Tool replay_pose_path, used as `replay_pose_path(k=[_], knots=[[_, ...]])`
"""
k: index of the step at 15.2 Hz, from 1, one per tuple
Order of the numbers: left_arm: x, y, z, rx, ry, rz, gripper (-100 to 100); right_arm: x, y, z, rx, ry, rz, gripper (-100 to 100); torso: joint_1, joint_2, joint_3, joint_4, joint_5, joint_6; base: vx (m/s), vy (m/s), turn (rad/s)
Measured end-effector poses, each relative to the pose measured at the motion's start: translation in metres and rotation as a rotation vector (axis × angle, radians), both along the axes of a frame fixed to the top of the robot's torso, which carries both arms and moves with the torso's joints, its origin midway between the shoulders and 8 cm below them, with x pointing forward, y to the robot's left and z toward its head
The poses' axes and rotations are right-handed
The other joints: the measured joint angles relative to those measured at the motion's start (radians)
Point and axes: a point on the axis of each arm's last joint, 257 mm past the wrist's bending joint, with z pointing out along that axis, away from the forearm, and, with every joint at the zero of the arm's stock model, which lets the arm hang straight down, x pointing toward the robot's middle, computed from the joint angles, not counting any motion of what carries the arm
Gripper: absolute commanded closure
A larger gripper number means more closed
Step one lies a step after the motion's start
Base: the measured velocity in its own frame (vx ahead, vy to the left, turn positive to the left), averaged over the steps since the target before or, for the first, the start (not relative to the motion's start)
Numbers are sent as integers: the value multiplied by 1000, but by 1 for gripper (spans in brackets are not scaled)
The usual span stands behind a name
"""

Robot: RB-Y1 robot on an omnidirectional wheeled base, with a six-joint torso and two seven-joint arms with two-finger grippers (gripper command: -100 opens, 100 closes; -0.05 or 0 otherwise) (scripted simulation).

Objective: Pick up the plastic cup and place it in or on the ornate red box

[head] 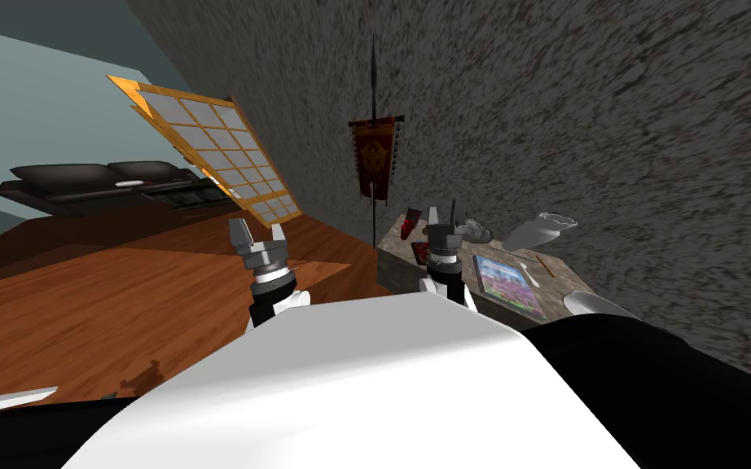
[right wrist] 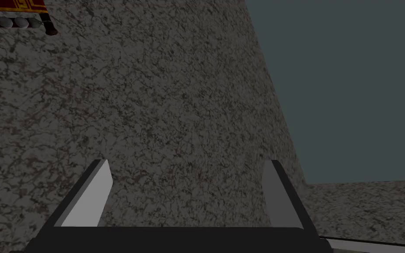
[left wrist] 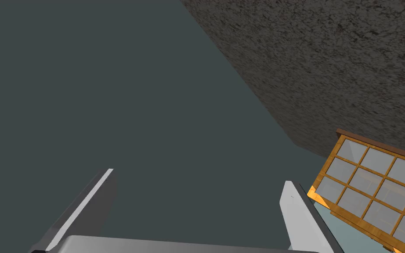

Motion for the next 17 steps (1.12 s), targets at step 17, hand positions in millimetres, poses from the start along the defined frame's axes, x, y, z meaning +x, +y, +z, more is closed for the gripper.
replay_pose_path(k=[17], knots=[[0, 0, 0, 0, 0, 0, 0, 68, -58, -143, -391, 383, -307, -100, 10, -8, -5, -2, 2, 0, 88, 118, -99]])
